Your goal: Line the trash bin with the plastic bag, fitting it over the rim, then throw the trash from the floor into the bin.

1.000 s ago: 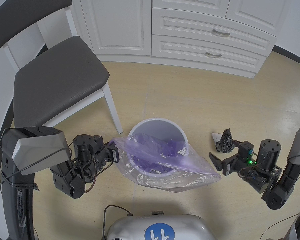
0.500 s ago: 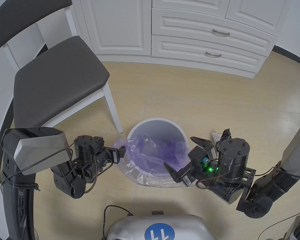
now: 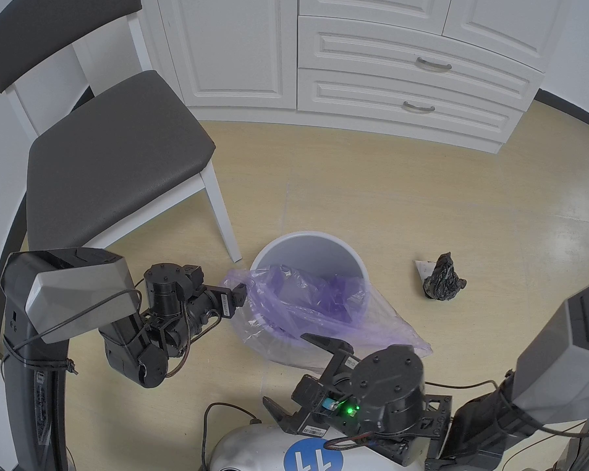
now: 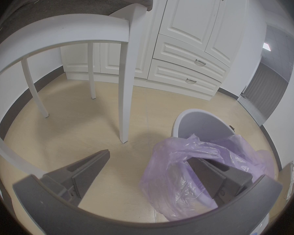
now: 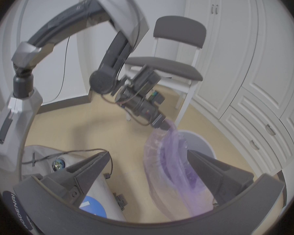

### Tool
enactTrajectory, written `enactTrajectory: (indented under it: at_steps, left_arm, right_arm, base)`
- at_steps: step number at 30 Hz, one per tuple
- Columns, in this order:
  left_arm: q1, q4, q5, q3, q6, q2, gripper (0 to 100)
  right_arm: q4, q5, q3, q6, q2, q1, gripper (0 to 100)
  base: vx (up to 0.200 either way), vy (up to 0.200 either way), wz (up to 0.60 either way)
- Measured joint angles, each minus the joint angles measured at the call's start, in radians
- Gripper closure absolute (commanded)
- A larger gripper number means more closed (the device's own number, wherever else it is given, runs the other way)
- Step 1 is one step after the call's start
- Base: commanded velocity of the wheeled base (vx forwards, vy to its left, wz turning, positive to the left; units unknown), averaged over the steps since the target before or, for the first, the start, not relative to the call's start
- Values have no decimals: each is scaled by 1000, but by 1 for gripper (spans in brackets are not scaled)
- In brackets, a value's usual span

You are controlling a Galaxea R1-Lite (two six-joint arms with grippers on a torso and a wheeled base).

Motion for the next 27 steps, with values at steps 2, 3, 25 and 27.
enactTrajectory:
  at_steps: [2, 3, 25, 27]
  left_arm:
    - [0, 0, 0, 0, 0, -1, 0]
    - [0, -1, 0, 0, 0, -1, 0]
    - [8, -1, 0, -10, 0, -17, 0]
    - [8, -1, 0, -11, 0, -16, 0]
  right_arm:
    - [7, -1, -23, -3, 32, -11, 0]
    - [18, -2, -38, -4, 48, -20, 0]
    - [194, -1, -365, -13, 244, -191, 0]
    - [184, -1, -351, -13, 230, -168, 0]
  base:
    - [0, 0, 0]
    - [0, 0, 0]
    - [0, 0, 0]
    - [0, 0, 0]
